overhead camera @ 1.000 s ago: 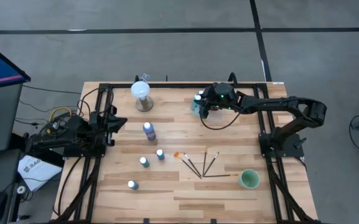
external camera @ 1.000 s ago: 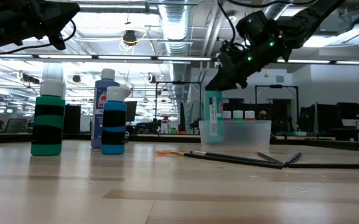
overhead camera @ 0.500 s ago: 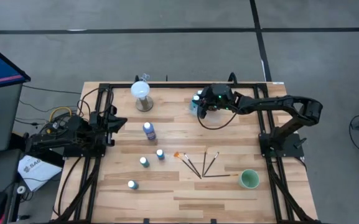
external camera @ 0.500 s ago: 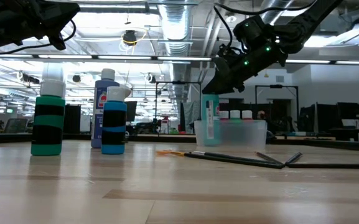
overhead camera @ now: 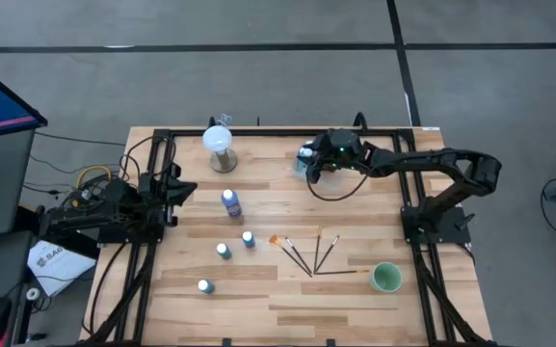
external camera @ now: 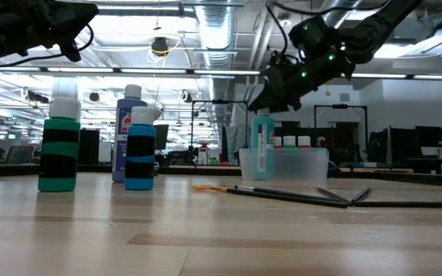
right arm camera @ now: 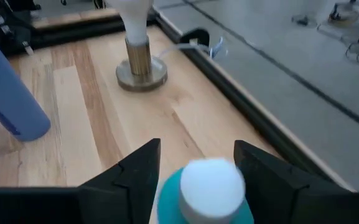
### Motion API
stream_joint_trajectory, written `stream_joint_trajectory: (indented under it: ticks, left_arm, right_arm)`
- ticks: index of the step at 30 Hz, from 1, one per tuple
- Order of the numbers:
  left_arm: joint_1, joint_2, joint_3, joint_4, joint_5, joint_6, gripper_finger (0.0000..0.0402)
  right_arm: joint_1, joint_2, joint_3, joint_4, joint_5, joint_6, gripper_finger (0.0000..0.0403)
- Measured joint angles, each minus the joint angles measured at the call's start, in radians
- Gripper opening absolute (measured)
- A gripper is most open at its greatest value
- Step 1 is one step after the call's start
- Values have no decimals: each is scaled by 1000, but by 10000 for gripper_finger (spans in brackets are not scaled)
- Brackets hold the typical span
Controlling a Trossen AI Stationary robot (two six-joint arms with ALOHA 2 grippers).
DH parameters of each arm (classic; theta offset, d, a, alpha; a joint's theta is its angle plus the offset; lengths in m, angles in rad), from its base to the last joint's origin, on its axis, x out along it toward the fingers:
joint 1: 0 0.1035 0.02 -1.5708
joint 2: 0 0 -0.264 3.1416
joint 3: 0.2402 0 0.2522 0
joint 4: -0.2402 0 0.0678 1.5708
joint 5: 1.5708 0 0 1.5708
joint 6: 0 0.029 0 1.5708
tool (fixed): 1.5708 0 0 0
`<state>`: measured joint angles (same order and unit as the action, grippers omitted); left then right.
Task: Pick & Place Paint Supplies
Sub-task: Put the large light blue paint bottle into the transparent bin
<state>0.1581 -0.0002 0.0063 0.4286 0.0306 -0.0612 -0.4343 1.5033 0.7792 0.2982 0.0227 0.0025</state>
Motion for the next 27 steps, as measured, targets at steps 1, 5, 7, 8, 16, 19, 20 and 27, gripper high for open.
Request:
stream_joint_trajectory:
  ticks: [1, 5, 7, 8, 16, 19, 20, 27]
  left_arm:
    - [0, 0, 0, 0, 0, 0, 2]
    - [0, 0, 0, 0, 0, 0, 2]
    - [0, 0, 0, 0, 0, 0, 2]
    - [0, 0, 0, 0, 0, 0, 2]
    - [0, 0, 0, 0, 0, 0, 2]
    - [0, 0, 0, 0, 0, 0, 2]
    - [0, 0, 0, 0, 0, 0, 2]
    - [0, 0, 0, 0, 0, 0, 2]
  right_arm:
    - [0, -14, 1, 0, 0, -2, 199]
    - [1, -94, 13, -36, 0, -18, 200]
    - [3, -145, 15, -75, 0, -20, 200]
    - [3, -171, 15, -107, 0, -12, 197]
    - [17, -244, -60, -297, 3, 51, 24]
    - [23, -225, -111, -253, 2, 94, 15]
    - [23, -213, -126, -238, 2, 101, 12]
    - [22, -81, -168, -116, 4, 122, 1]
